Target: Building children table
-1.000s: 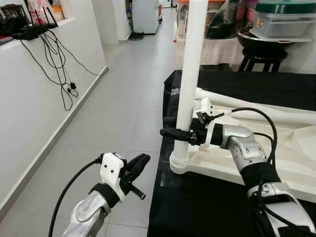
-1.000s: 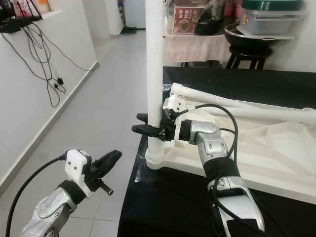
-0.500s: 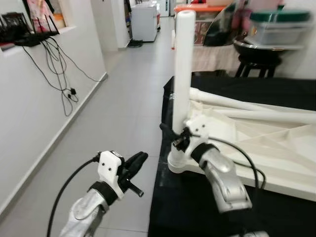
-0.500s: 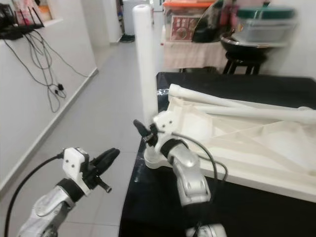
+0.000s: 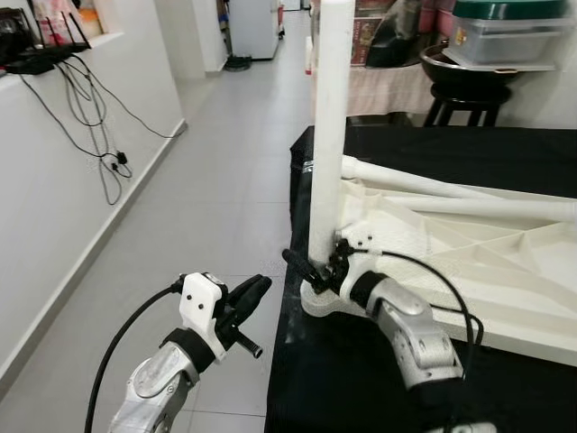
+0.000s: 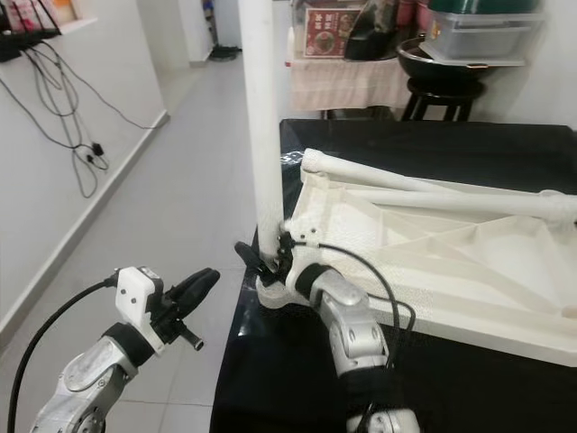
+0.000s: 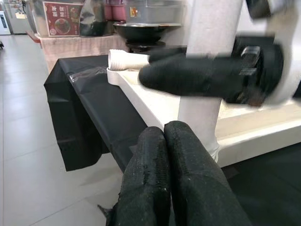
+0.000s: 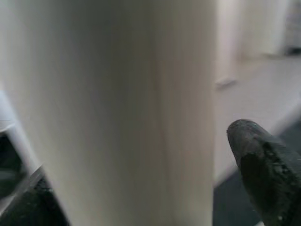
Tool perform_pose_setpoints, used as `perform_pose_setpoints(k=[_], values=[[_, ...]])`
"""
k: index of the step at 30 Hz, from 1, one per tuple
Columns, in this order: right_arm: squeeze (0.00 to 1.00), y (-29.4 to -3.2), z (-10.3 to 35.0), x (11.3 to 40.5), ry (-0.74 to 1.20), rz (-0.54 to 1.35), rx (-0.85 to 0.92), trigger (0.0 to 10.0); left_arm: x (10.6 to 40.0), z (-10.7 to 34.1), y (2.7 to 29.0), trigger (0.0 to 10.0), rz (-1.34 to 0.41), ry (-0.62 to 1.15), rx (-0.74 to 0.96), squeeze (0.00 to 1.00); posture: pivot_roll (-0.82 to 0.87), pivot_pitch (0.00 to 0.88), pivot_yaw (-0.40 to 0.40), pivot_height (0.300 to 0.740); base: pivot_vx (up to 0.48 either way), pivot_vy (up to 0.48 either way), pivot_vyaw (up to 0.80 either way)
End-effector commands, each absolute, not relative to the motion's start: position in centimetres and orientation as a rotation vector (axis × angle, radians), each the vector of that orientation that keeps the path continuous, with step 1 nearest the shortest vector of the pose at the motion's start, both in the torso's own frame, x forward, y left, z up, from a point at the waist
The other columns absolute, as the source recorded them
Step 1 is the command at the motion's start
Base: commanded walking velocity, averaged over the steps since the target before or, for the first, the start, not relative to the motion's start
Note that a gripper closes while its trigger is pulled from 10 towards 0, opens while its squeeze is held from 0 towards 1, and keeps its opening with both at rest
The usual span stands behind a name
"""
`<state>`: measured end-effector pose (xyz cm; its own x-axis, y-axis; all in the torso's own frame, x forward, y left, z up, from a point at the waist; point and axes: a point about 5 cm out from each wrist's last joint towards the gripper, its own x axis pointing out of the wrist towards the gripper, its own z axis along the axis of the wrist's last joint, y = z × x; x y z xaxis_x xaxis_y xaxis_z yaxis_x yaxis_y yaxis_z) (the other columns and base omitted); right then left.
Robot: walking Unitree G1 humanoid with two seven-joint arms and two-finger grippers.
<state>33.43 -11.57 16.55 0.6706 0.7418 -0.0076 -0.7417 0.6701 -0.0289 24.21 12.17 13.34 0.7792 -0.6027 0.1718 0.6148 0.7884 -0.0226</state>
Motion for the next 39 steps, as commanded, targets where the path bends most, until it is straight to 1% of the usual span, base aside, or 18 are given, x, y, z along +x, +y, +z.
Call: perform_pose_setpoints(k=[1, 2, 3, 5, 6, 10, 16, 17, 19, 20, 25, 29, 35, 37, 38, 39], values=[[1.00, -11.2, 17.2, 33.6, -0.040, 0.937, -0.041, 10.0, 24.2, 12.9, 12.2, 10.0, -0.651, -0.135, -0.082, 0.00, -0.05, 0.000, 0.016, 0.740, 0.000, 0.000, 0.00], [0.90, -11.3, 17.7, 33.7, -0.045, 0.976, -0.066, 10.0, 24.2, 12.9, 12.2, 10.0, -0.650, -0.136, -0.082, 0.00, -0.05, 0.000, 0.016, 0.740, 0.000, 0.000, 0.00], [0.14, -11.4, 18.1, 33.8, -0.050, 1.036, -0.079, 10.0, 24.1, 12.9, 12.2, 10.0, -0.650, -0.135, -0.082, 0.00, -0.05, 0.000, 0.017, 0.740, 0.000, 0.000, 0.00], [0.14, -11.4, 18.4, 33.9, -0.053, 1.072, -0.083, 10.0, 24.1, 12.9, 12.2, 10.0, -0.650, -0.135, -0.081, 0.00, -0.05, 0.000, 0.017, 0.740, 0.000, 0.000, 0.00], [0.00, -11.6, 18.9, 34.2, -0.053, 1.120, -0.089, 10.0, 24.1, 12.9, 12.2, 10.0, -0.651, -0.134, -0.081, 0.00, -0.05, 0.000, 0.017, 0.740, 0.000, 0.000, 0.00], [0.00, -11.7, 20.2, 35.2, -0.057, 1.197, -0.082, 10.0, 24.0, 12.8, 12.2, 10.0, -0.653, -0.130, -0.079, 0.00, -0.03, 0.000, 0.019, 0.740, 0.000, 0.000, 0.00], [0.00, -11.6, 20.1, 35.6, -0.025, 1.288, -0.101, 10.0, 24.0, 12.7, 12.1, 10.0, -0.657, -0.123, -0.079, 0.00, -0.01, 0.000, 0.026, 0.740, 0.000, 0.000, 0.00], [0.00, -11.7, 19.9, 35.6, -0.003, 1.324, -0.103, 5.6, 23.9, 12.7, 12.1, 10.0, -0.659, -0.120, -0.078, 0.00, 0.00, 0.000, 0.021, 0.740, 0.000, 0.000, 0.00], [0.00, -11.7, 19.9, 35.6, -0.003, 1.324, -0.103, 5.6, 23.9, 12.7, 12.1, 10.0, -0.659, -0.120, -0.078, 0.00, 0.00, 0.000, 0.021, 0.740, 0.000, 0.000, 0.00], [0.00, -12.0, 19.5, 35.5, 0.031, 1.361, -0.100, 0.0, 23.8, 12.6, 12.0, 10.0, -0.660, -0.118, -0.077, 0.00, 0.00, 0.000, 0.020, 0.740, 0.000, 0.000, 0.00], [0.00, -12.9, 18.6, 35.7, 0.081, 1.345, -0.099, 0.0, 23.7, 12.6, 11.9, 10.0, -0.662, -0.118, -0.082, 0.00, -0.01, 0.000, 0.018, 0.740, 0.000, 0.000, 0.00], [0.00, -13.3, 17.9, 35.6, 0.074, 1.286, -0.095, 0.0, 23.6, 12.7, 11.8, 10.0, -0.665, -0.119, -0.087, 0.00, -0.01, 0.000, 0.015, 0.740, 0.000, 0.000, 0.00], [0.00, -13.8, 16.7, 34.7, 0.041, 1.218, -0.066, 0.0, 23.5, 12.8, 11.8, 10.0, -0.665, -0.124, -0.094, 0.00, -0.04, 0.000, 0.028, 0.740, 0.000, 0.000, 0.00], [0.00, -14.1, 16.2, 34.5, 0.049, 1.113, -0.064, 0.0, 23.5, 12.8, 11.9, 10.0, -0.673, -0.122, -0.098, 0.00, -0.05, 0.000, 0.030, 0.740, 0.000, 0.000, 0.00], [0.00, -14.1, 16.2, 34.5, 0.049, 1.113, -0.064, 0.0, 23.5, 12.8, 11.9, 10.0, -0.673, -0.122, -0.098, 0.00, -0.05, 0.000, 0.030, 0.740, 0.000, 0.000, 0.00], [0.00, -13.8, 15.8, 34.2, 0.057, 1.011, -0.063, 0.0, 23.5, 12.9, 12.0, 10.0, -0.676, -0.121, -0.100, 0.00, -0.06, 0.004, 0.027, 0.740, 0.000, 0.000, 0.00]])
